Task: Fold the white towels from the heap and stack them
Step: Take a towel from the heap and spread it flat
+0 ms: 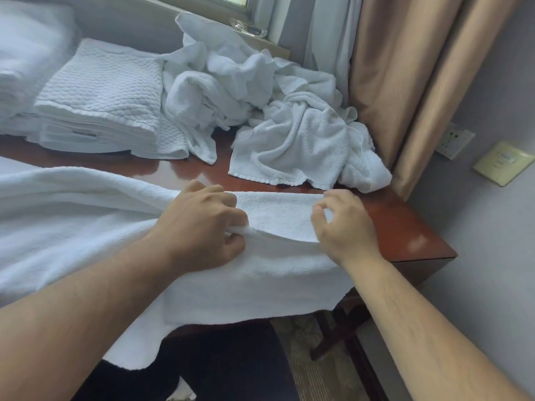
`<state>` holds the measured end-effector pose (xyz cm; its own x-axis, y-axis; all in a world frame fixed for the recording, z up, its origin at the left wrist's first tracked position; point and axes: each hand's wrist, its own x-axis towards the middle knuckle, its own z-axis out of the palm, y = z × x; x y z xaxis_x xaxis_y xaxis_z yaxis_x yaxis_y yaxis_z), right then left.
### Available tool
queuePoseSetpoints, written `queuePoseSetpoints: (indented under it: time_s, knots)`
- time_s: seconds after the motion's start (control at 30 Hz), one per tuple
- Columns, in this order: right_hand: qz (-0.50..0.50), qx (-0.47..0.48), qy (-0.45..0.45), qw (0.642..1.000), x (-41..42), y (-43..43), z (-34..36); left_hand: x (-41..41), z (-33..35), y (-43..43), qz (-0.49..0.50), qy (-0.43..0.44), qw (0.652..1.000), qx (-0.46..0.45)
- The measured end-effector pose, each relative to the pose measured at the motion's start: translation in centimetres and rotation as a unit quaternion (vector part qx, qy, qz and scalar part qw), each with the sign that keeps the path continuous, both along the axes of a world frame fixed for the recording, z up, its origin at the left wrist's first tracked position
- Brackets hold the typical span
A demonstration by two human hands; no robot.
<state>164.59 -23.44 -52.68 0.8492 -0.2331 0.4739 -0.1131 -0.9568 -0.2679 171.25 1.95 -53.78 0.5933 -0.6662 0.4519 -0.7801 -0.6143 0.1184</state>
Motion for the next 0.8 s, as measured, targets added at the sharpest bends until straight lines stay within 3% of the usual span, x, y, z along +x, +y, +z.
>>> queuePoseSetpoints:
  time_s: [0.07, 0.13, 0.4, 0.5, 0.57, 0.63, 0.7, 0.8]
  knots:
    - [-0.019, 0.017, 0.151, 0.988, 0.4, 0.3, -1.0, 0.0, 0.0, 0.1, -0.003, 0.009, 1.0, 0.007]
    - [-0.036, 0.032, 0.247, 0.968, 0.5, 0.4, -1.9, 0.0, 0.0, 0.0, -0.005, 0.019, 1.0, 0.019]
    - [-0.043, 0.027, 0.31, 0.949, 1.4, -0.1, -1.6, 0.5, 0.0, 2.7, -0.052, 0.037, 0.991, 0.115]
    - [-0.082, 0.023, 0.339, 0.937, 1.9, 1.4, -0.2, 0.5, 0.2, 5.5, -0.024, 0.039, 0.995, 0.091]
    - [-0.074, -0.007, 0.295, 0.953, 2.5, 4.1, 0.8, 0.7, 0.3, 8.3, 0.03, 0.046, 0.998, 0.03]
    - [0.025, 0.015, 0.192, 0.981, 3.1, 8.2, 1.2, 1.4, 0.6, 12.0, 0.113, 0.073, 0.99, -0.052]
    - [0.146, 0.088, 0.13, 0.977, 3.5, 13.6, 1.6, 2.1, 0.6, 16.4, 0.213, 0.078, 0.969, -0.101]
    - [0.296, 0.042, 0.051, 0.953, 3.6, 21.4, 1.7, 2.5, 0.2, 22.7, 0.349, 0.098, 0.927, -0.096]
